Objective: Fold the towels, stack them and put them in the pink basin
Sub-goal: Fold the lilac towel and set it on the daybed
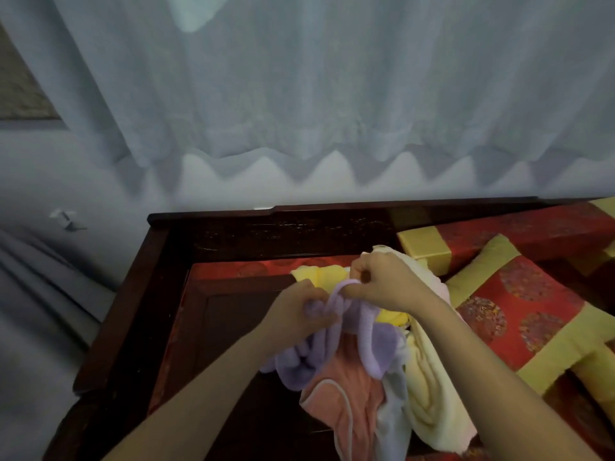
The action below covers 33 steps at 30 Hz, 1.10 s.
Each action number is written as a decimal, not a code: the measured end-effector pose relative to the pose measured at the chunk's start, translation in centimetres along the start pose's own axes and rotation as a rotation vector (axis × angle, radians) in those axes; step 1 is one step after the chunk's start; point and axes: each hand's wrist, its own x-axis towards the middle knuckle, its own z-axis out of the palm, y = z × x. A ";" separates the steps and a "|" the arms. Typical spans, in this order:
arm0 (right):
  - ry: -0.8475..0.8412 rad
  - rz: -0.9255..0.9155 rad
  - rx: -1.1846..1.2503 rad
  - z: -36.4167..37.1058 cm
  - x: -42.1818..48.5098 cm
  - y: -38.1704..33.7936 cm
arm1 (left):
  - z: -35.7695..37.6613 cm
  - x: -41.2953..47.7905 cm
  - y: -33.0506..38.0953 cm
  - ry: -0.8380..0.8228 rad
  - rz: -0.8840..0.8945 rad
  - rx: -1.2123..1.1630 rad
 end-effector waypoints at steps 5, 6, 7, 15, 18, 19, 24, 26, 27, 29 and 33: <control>-0.271 -0.103 0.083 1.4 -1.5 3.1 | -2.0 -0.3 -0.1 0.089 -0.044 -0.150; -0.315 -0.082 0.057 2.0 -1.8 4.1 | -2.7 -0.3 -0.3 0.102 -0.060 -0.196; -0.330 -0.058 0.050 2.8 -2.1 5.2 | -3.2 -0.5 -0.5 0.115 -0.080 -0.224; 0.071 0.201 0.960 3.7 -4.0 8.0 | -6.7 -2.0 -2.8 0.233 -0.258 -0.386; 0.185 0.150 1.254 3.1 -3.7 6.0 | -7.4 -2.2 -3.5 0.220 -0.347 -0.490; 0.158 0.130 1.340 2.8 -3.5 5.1 | -7.6 -2.1 -3.5 0.246 -0.400 -0.555; -0.281 -0.081 1.141 0.9 -3.6 -0.8 | -6.8 -1.7 -2.2 0.344 -0.462 -0.764; -0.247 -0.209 0.833 1.0 -3.0 -2.8 | -6.1 -1.7 -1.3 0.347 -0.459 -0.797; -0.177 -0.251 0.736 1.3 -2.4 -3.6 | -5.9 -1.8 -0.9 0.336 -0.449 -0.825; -0.020 -0.263 0.650 2.1 -1.3 -4.6 | -5.7 -2.1 0.0 0.271 -0.394 -0.879; 0.148 -0.232 0.593 3.8 -0.3 -4.6 | -6.0 -2.9 1.2 0.114 -0.279 -0.906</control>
